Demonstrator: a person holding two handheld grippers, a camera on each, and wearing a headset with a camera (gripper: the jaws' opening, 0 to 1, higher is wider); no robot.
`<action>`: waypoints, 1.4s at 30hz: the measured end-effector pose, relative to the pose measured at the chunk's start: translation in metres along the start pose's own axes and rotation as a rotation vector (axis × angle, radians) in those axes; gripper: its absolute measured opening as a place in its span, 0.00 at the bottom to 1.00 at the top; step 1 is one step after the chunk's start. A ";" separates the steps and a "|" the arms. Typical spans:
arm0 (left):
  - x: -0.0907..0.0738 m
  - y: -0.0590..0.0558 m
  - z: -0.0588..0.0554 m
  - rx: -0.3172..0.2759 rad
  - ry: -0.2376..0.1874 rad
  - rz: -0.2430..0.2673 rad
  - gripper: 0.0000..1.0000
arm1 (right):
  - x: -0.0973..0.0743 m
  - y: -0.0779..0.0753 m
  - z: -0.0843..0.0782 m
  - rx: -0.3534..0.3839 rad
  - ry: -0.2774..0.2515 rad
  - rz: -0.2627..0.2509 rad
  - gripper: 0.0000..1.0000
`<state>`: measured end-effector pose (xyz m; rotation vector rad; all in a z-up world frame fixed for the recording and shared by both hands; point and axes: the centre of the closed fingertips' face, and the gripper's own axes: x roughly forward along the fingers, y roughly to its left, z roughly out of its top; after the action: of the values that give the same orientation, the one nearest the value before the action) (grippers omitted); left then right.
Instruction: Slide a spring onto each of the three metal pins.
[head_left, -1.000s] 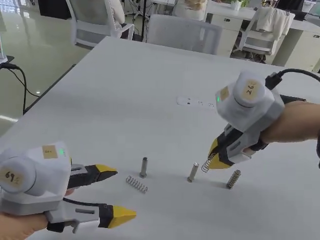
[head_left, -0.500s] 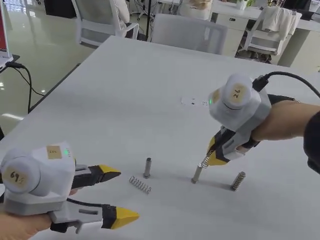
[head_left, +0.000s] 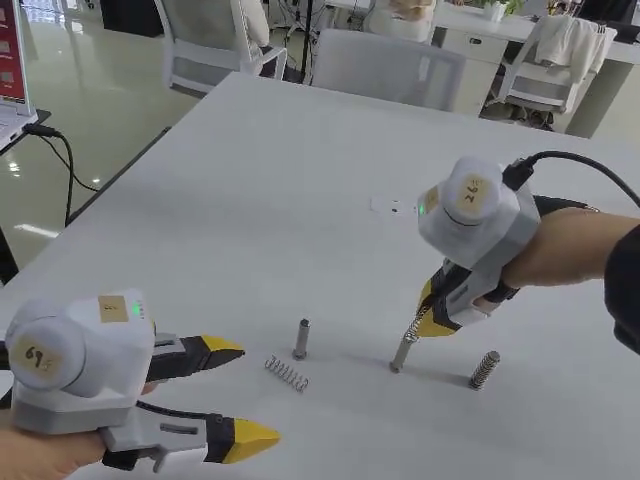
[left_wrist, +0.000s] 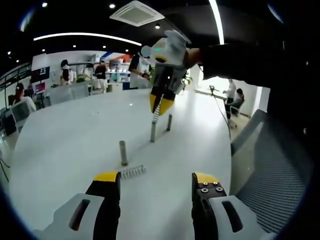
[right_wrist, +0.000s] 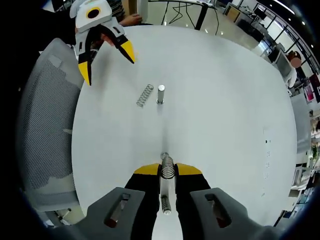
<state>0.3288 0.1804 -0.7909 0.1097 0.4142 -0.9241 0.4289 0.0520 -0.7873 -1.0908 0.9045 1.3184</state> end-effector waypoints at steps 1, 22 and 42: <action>0.000 0.000 0.000 -0.001 -0.001 0.000 0.52 | 0.001 0.000 0.000 0.000 0.000 0.002 0.08; 0.000 0.001 -0.002 -0.003 -0.002 0.002 0.51 | 0.033 0.004 -0.005 0.006 0.050 0.031 0.08; 0.000 0.001 -0.001 -0.006 -0.006 0.006 0.51 | 0.052 0.012 -0.008 0.015 0.079 0.054 0.08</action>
<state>0.3297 0.1814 -0.7921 0.1023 0.4113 -0.9170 0.4211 0.0579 -0.8408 -1.1207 1.0069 1.3182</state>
